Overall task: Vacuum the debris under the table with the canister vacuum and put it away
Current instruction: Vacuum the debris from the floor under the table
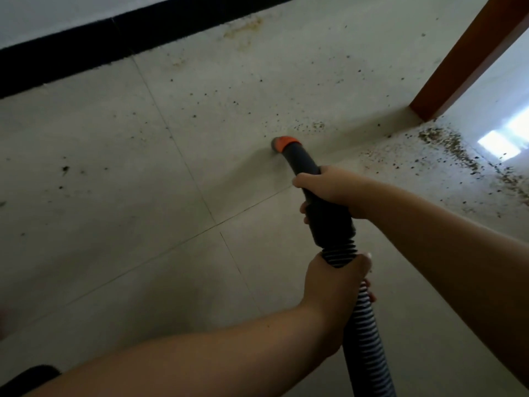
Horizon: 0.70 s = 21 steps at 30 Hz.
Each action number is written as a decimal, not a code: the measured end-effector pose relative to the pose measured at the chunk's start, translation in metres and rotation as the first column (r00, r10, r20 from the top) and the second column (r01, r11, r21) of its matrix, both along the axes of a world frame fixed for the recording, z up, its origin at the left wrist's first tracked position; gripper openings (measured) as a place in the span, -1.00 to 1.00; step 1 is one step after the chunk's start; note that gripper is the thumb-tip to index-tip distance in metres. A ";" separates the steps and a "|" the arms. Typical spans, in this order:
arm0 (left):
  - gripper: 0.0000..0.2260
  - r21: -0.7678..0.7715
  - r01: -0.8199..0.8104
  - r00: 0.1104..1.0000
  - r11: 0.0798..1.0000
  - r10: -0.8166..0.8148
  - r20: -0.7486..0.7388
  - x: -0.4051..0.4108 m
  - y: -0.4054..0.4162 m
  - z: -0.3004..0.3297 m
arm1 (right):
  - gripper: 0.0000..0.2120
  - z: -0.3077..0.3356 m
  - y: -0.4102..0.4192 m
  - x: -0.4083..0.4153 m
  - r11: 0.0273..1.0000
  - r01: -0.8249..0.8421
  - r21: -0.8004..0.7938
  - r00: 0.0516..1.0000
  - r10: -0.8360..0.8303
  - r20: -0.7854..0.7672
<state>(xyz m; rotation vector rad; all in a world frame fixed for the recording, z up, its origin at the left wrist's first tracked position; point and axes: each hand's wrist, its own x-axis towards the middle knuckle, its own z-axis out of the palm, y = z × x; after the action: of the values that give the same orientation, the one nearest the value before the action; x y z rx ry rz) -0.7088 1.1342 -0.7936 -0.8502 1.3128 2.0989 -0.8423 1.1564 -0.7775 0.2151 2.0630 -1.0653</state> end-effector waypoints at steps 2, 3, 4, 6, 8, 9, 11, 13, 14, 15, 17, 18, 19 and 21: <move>-0.91 -0.016 -0.028 1.000 0.999 0.028 -0.014 0.000 -0.007 -0.002 | -0.75 -0.004 -0.010 -0.001 0.998 -0.052 -0.026 0.999 0.052 0.002; -0.91 -0.022 -0.028 0.999 0.999 0.027 -0.021 -0.002 -0.009 -0.003 | -0.75 -0.005 -0.013 -0.003 0.998 -0.061 -0.034 0.998 0.061 0.001; -0.90 -0.026 -0.022 0.999 0.999 0.021 -0.025 -0.005 -0.010 -0.004 | -0.75 -0.006 -0.014 -0.005 0.998 -0.059 -0.036 0.998 0.060 0.000; -0.90 -0.022 -0.002 1.000 1.000 0.001 -0.022 -0.011 -0.010 -0.003 | -0.74 -0.005 -0.011 -0.011 0.999 -0.031 -0.031 1.000 0.031 -0.003; -0.91 -0.009 0.034 0.999 0.999 -0.034 -0.010 -0.017 -0.005 -0.002 | -0.71 -0.003 -0.001 -0.016 1.000 0.012 -0.011 1.000 -0.013 -0.014; -0.92 -0.007 0.058 0.998 0.998 -0.058 -0.006 -0.020 -0.001 -0.001 | -0.70 -0.003 0.006 -0.018 0.999 0.038 0.003 0.999 -0.038 -0.020; -0.91 0.001 0.105 0.994 0.994 -0.105 0.000 -0.025 0.007 0.001 | -0.71 -0.002 0.020 -0.022 0.995 0.098 0.028 0.995 -0.098 -0.028; -0.91 0.013 0.154 0.988 0.988 -0.154 0.015 -0.031 0.017 0.003 | -0.74 -0.002 0.037 -0.025 0.985 0.162 0.057 0.986 -0.160 -0.040; -0.91 0.022 0.174 0.984 0.984 -0.175 0.024 -0.034 0.022 0.005 | -0.75 -0.002 0.044 -0.027 0.979 0.193 0.066 0.981 -0.190 -0.046; -0.91 0.031 0.190 0.981 0.981 -0.191 0.032 -0.038 0.026 0.007 | -0.75 -0.002 0.051 -0.029 0.973 0.218 0.075 0.975 -0.215 -0.051; -0.91 0.030 0.204 0.978 0.979 -0.205 0.039 -0.045 0.032 0.009 | -0.73 -0.002 0.060 -0.035 0.964 0.250 0.086 0.968 -0.246 -0.052; -0.91 0.021 0.202 0.979 0.979 -0.202 0.039 -0.049 0.033 0.008 | -0.73 -0.002 0.061 -0.038 0.961 0.263 0.082 0.965 -0.260 -0.043; -0.91 0.011 0.193 0.980 0.981 -0.193 0.038 -0.052 0.033 0.007 | -0.73 0.000 0.060 -0.041 0.960 0.269 0.075 0.963 -0.267 -0.032; -0.90 -0.008 0.157 0.987 0.987 -0.157 0.035 -0.057 0.029 0.006 | -0.70 -0.001 0.055 -0.047 0.965 0.251 0.070 0.968 -0.249 -0.034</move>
<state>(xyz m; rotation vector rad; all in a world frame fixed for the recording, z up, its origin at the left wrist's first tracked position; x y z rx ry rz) -0.7655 1.1636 -0.7877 -0.7581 1.3296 1.9484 -0.8891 1.2113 -0.7787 0.5141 2.1394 -1.1465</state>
